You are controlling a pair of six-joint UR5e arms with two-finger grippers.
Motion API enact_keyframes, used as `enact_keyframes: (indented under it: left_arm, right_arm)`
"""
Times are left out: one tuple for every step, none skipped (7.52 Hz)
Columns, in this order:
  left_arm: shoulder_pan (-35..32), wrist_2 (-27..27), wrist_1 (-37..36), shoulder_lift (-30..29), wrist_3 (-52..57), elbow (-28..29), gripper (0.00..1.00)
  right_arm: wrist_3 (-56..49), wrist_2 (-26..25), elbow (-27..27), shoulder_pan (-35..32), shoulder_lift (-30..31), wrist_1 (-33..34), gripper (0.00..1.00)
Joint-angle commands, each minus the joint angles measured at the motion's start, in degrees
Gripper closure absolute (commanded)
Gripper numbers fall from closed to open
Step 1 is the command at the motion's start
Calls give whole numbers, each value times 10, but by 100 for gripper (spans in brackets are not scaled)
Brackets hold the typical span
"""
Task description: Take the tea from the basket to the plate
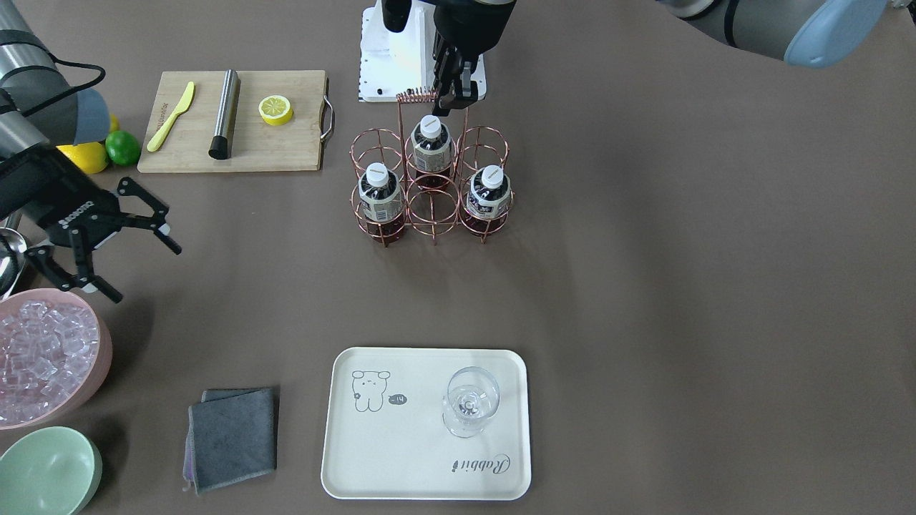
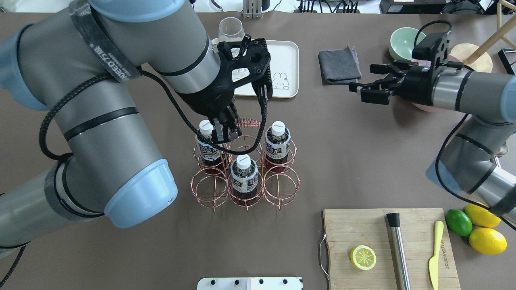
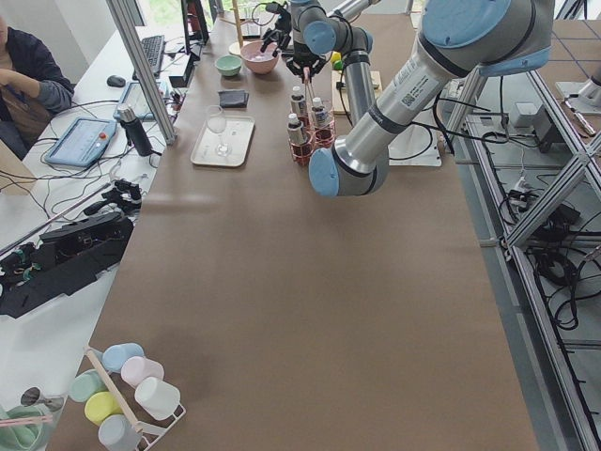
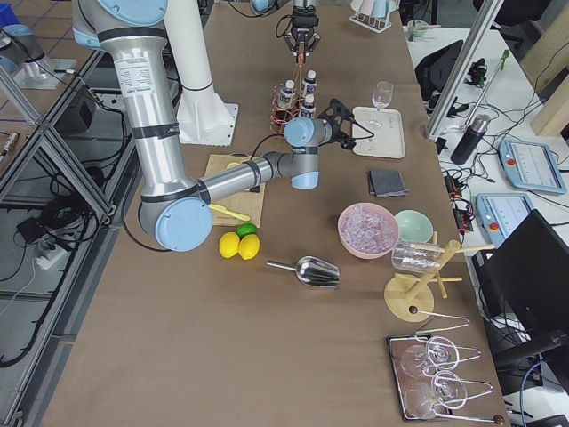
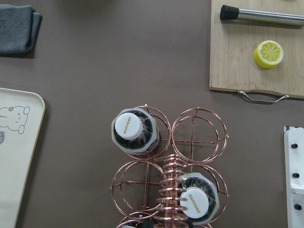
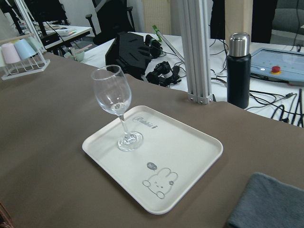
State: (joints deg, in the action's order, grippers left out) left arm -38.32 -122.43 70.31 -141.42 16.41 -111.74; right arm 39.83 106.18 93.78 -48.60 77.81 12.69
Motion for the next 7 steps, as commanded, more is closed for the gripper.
enact_keyframes:
  left_arm:
    - [0,0,0,1,-10,-1,100]
    - [0,0,1,1,-9,-1,100]
    - [0,0,1,1,-9,-1,100]
    - [0,0,1,1,-9,-1,100]
    - [0,0,1,1,-9,-1,100]
    - [0,0,1,1,-9,-1,100]
    - [0,0,1,1,-9,-1,100]
  right_arm:
    - [10,-101,7,75,-62,3,2]
    - [10,-152,24,109,-64,3,2]
    - [9,-192,38,144,-62,4,2]
    - [9,-206,46,164,-62,17,2]
    - [3,-237,56,191,-59,26,2]
    - [2,-263,63,213,-58,26,2]
    - [-2,-270,73,221,-59,38,2]
